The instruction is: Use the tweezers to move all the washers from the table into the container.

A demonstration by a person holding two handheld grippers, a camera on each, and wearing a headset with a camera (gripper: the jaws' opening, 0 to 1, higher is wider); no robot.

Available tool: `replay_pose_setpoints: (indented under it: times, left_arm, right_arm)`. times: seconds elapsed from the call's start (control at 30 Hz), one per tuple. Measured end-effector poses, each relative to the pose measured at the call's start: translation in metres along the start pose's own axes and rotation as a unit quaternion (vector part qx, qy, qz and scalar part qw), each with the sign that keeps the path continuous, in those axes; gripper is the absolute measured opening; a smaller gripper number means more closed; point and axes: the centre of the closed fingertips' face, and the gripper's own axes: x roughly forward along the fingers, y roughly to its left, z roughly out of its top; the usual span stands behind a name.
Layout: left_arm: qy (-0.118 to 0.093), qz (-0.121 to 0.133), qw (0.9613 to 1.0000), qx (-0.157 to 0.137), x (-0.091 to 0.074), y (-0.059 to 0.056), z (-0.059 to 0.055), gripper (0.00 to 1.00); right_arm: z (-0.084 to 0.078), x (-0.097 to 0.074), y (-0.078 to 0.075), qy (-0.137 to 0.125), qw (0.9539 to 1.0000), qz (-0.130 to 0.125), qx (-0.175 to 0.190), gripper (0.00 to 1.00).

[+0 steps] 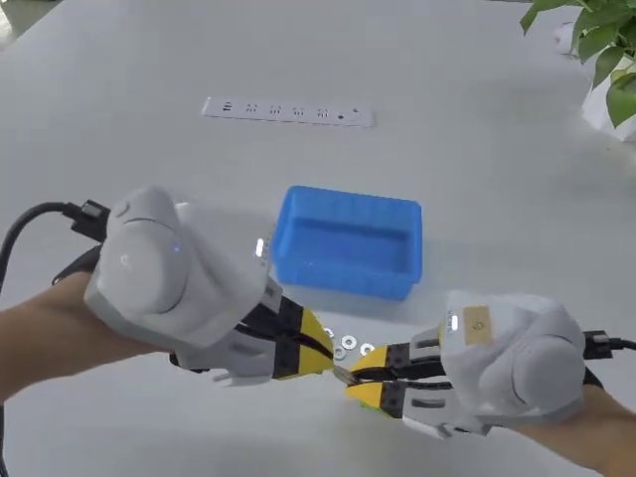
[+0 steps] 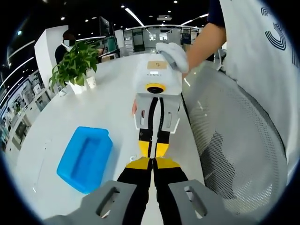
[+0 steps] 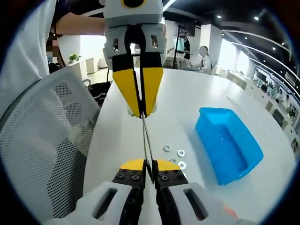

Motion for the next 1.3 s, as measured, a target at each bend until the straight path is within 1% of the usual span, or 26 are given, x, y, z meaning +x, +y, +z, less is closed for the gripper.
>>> replay_pose_setpoints:
  times: [0.03,0.07,0.13,0.17,0.23,0.3,0.4,0.5,0.6,0.63,0.73,0.77,0.83,0.9,0.93,1.0,1.07,1.1,1.13,1.23,1.3]
  left_arm:
    - [-0.016,0.000,0.9999,0.002,0.002,0.000,0.009,0.06]
    - [-0.019,0.001,0.9998,0.006,0.003,0.000,0.011,0.06]
    - [-0.014,0.001,0.9998,0.013,0.008,0.001,0.011,0.06]
    - [-0.016,-0.001,0.9998,0.013,0.010,0.001,0.013,0.06]
    - [-0.024,-0.007,0.9996,0.012,0.012,0.000,0.015,0.06]
    - [-0.025,-0.012,0.9995,0.014,0.015,-0.002,0.015,0.06]
    - [-0.024,-0.016,0.9990,0.034,0.017,-0.004,0.014,0.06]
    - [-0.032,-0.023,0.9988,0.028,0.019,-0.006,0.013,0.11]
    - [-0.033,-0.019,0.9988,0.029,0.018,-0.003,0.011,0.11]
    - [-0.031,-0.017,0.9989,0.030,0.017,-0.002,0.009,0.11]
    - [-0.016,-0.020,0.9991,0.034,0.017,0.001,-0.001,0.11]
    - [-0.014,-0.020,0.9991,0.035,0.017,0.001,-0.002,0.10]
    - [-0.017,-0.022,0.9989,0.037,0.017,0.001,0.000,0.08]
    - [-0.036,-0.023,0.9986,0.031,0.018,0.002,0.007,0.07]
    - [-0.040,-0.023,0.9985,0.027,0.018,0.003,0.008,0.07]
    - [-0.042,-0.027,0.9984,0.026,0.020,0.002,0.008,0.06]
    - [-0.043,-0.029,0.9980,0.037,0.020,0.001,0.009,0.06]
    - [-0.042,-0.034,0.9979,0.036,0.020,-0.001,0.009,0.06]
    - [-0.040,-0.034,0.9976,0.046,0.020,-0.002,0.009,0.06]
    - [-0.039,-0.037,0.9973,0.049,0.021,-0.005,0.011,0.06]
    - [-0.046,-0.037,0.9972,0.046,0.022,-0.006,0.014,0.06]
  right_arm:
    - [0.002,0.000,0.002,-0.010,0.9999,0.000,0.007,0.07]
    - [0.003,0.000,0.002,-0.013,0.9999,0.000,0.009,0.07]
    - [0.002,-0.001,0.001,-0.017,0.9997,-0.006,0.016,0.07]
    - [0.001,-0.003,0.000,-0.022,0.9994,-0.007,0.025,0.07]
    - [0.000,-0.004,0.000,-0.026,0.9993,-0.007,0.027,0.07]
    - [0.001,-0.004,0.001,-0.029,0.9992,-0.007,0.027,0.07]
    - [0.001,-0.004,0.001,-0.035,0.9990,-0.004,0.028,0.07]
    - [0.001,-0.005,0.002,-0.039,0.9988,0.001,0.029,0.07]
    - [0.000,-0.006,0.002,-0.044,0.9986,0.006,0.030,0.07]
    - [0.000,-0.007,0.002,-0.047,0.9984,0.007,0.031,0.07]
    - [-0.001,-0.007,0.001,-0.052,0.9979,0.010,0.036,0.07]
    - [0.000,-0.007,0.001,-0.053,0.9979,0.011,0.036,0.07]
    - [0.000,-0.007,0.002,-0.052,0.9980,0.014,0.032,0.07]
    - [0.000,-0.008,0.002,-0.051,0.9981,0.016,0.030,0.07]
    - [0.000,-0.008,0.002,-0.051,0.9981,0.016,0.031,0.07]
    - [0.000,-0.008,0.002,-0.051,0.9981,0.017,0.031,0.07]
    - [-0.001,-0.009,0.002,-0.050,0.9981,0.018,0.030,0.07]
    - [0.000,-0.009,0.003,-0.050,0.9982,0.020,0.028,0.07]
    - [0.000,-0.009,0.004,-0.050,0.9982,0.019,0.025,0.07]
    - [0.000,-0.009,0.006,-0.048,0.9985,0.022,0.019,0.07]
    - [0.002,-0.009,0.007,-0.048,0.9984,0.024,0.016,0.07]
